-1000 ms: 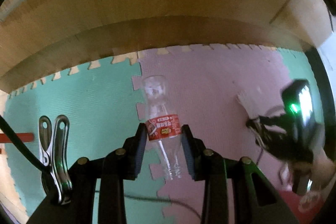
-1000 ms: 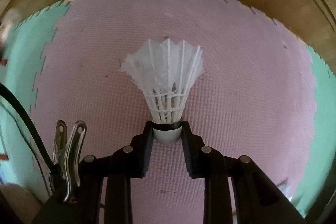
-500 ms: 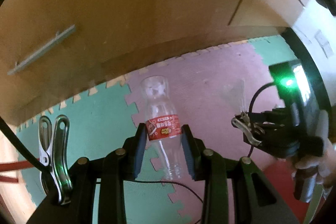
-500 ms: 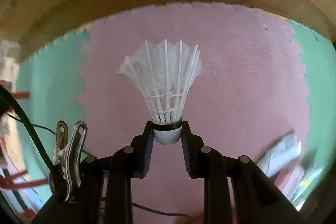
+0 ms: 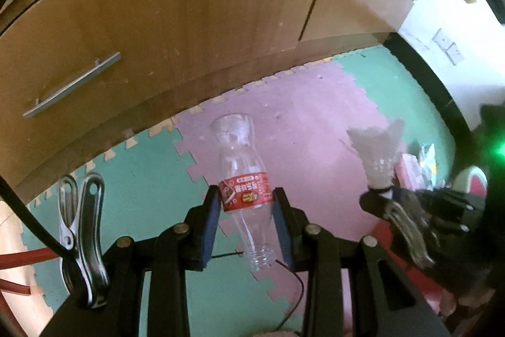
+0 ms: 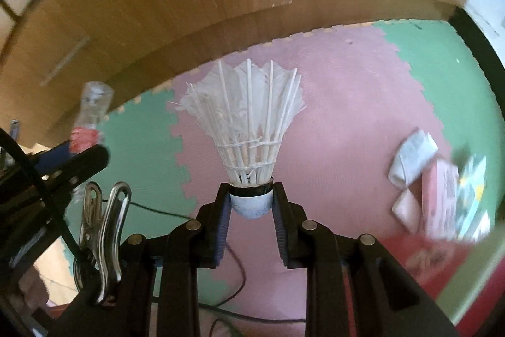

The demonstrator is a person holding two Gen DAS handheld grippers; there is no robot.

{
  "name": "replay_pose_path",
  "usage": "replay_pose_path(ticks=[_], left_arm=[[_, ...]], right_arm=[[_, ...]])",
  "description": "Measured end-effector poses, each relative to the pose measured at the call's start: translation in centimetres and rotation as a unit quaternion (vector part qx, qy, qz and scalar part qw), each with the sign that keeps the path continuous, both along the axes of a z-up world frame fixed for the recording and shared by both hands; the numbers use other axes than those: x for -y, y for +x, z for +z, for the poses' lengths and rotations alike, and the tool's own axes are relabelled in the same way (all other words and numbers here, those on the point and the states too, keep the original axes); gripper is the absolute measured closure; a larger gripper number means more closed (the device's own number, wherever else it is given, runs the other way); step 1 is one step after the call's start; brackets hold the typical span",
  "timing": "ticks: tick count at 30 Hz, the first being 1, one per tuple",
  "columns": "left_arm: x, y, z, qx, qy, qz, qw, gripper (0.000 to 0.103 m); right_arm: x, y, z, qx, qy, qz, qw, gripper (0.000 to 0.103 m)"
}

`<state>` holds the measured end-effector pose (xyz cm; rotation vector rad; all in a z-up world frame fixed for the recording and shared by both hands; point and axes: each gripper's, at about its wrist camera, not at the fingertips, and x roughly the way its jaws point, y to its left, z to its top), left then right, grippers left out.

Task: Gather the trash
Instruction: 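Carry the bottle and shuttlecock over the red bucket with both tools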

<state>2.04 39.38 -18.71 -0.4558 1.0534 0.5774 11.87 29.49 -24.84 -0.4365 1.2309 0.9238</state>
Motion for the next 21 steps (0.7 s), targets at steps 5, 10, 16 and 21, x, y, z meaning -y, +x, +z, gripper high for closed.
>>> replay_pose_path(ticks=[5,10,16,21], left_arm=[[2.7,-1.7,1.0,0.008,-0.003,-0.020,0.9998,0.069],[6.2,-2.5,2.4,0.014,0.004,-0.040,0.9991,0.069],[9.9,-2.6,5.4,0.029,0.022,-0.073,0.9967,0.069],[13.0,-2.2,8.0,0.049,0.028,-0.107,0.9927,0.069]], right_arm=[[4.6,-2.5,2.9,0.008,0.030,-0.024,0.999,0.077],[8.7,-4.8,5.2,0.012,0.060,-0.038,0.997,0.077],[13.1,-7.1,7.9,0.015,0.092,-0.057,0.994,0.077],[17.3,-8.7,9.6,0.016,0.120,-0.079,0.989,0.077]])
